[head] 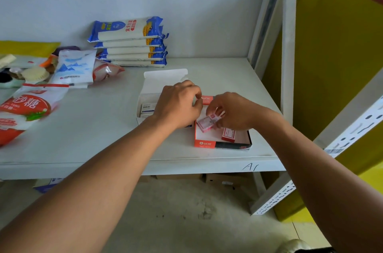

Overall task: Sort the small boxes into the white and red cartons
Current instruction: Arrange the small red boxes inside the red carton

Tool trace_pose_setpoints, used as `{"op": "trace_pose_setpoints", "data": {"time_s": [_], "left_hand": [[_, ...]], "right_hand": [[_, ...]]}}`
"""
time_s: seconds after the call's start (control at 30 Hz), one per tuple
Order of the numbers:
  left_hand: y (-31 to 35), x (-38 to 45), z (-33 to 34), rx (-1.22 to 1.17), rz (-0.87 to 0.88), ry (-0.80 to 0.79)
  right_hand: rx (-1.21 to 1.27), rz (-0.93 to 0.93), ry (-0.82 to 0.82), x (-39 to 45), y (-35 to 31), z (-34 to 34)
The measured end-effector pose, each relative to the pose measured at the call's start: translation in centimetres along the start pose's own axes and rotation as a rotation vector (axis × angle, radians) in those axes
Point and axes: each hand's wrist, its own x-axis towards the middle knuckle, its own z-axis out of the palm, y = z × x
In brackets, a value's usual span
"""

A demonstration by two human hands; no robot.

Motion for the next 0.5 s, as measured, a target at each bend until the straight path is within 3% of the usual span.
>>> {"op": "trace_pose_setpoints", "data": {"time_s": [0.1,0.5], "left_hand": [[-0.1,0.0,-0.2,-0.018,-0.021,0.000],[-0.8,-0.2,0.2,-0.108,-0.025,-0.013]], "right_hand": [[-0.061,0.075,0.115,0.6,0.3,0.5],[-0.052,0.168,0.298,1.2,0.1,2.4]]}}
